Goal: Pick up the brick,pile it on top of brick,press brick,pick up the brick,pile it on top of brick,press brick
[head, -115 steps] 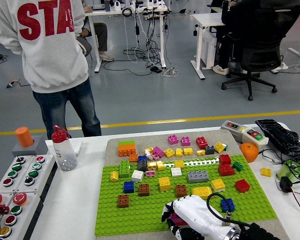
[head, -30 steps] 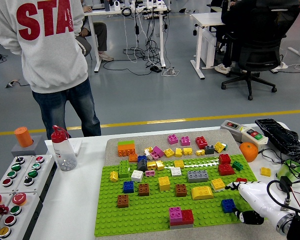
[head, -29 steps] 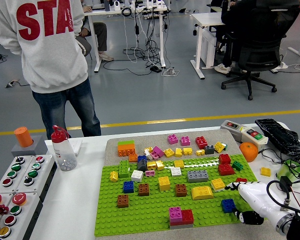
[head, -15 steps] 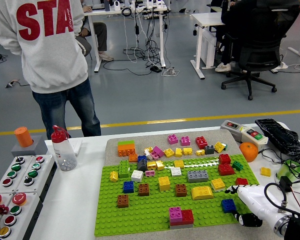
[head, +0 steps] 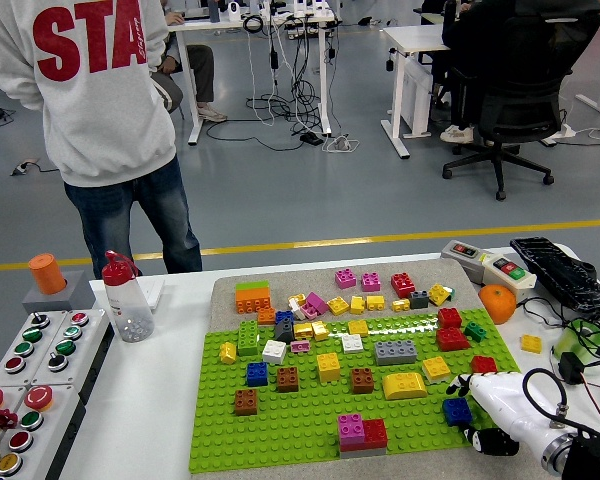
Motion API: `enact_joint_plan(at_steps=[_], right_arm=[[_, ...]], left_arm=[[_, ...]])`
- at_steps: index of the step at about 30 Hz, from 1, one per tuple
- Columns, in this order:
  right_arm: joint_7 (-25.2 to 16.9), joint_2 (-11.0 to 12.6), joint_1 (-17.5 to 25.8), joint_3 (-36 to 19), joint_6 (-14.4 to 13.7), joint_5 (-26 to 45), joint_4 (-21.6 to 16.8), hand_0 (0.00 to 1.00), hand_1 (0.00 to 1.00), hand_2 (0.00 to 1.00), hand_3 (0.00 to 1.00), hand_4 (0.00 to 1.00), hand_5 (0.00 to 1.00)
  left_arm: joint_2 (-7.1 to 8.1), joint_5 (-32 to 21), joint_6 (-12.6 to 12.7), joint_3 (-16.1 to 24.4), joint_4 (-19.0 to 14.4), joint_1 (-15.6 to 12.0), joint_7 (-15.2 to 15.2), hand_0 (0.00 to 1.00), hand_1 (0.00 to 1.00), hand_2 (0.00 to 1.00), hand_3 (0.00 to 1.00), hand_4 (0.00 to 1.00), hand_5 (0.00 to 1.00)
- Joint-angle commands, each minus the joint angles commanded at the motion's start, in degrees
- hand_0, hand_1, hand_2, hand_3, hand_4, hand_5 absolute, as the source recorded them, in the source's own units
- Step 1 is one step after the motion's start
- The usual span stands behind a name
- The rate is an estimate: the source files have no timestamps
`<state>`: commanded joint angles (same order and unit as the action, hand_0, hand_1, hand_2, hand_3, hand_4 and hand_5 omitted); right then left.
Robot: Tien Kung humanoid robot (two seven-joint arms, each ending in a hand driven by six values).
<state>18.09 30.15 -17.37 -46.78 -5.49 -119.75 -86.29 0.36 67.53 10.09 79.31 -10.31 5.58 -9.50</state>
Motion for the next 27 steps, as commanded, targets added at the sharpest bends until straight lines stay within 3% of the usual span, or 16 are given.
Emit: enact_joint_plan(at_steps=[17,27], right_arm=[[-0.7,-0.3,-0.2,0.3,-2.0,-0.1,0.9,0.589,0.599,0.575,0.594,0.570,0.129],[-1.3,0.2,0.1,-0.9,-3.3,1.9,-3.3,0.571,0.587,0.570,0.589,0.556,0.127]], left_arm=[[0.02,-0.1,0.0,-0.1,0.0,0.1,0.0,0.651,0.678,0.704,0.571,0.297,0.998],[0.03,-0.1,0.0,-0.2,0.0,0.2,0.0,0.651,0.677,0.703,0.572,0.296,0.998]])
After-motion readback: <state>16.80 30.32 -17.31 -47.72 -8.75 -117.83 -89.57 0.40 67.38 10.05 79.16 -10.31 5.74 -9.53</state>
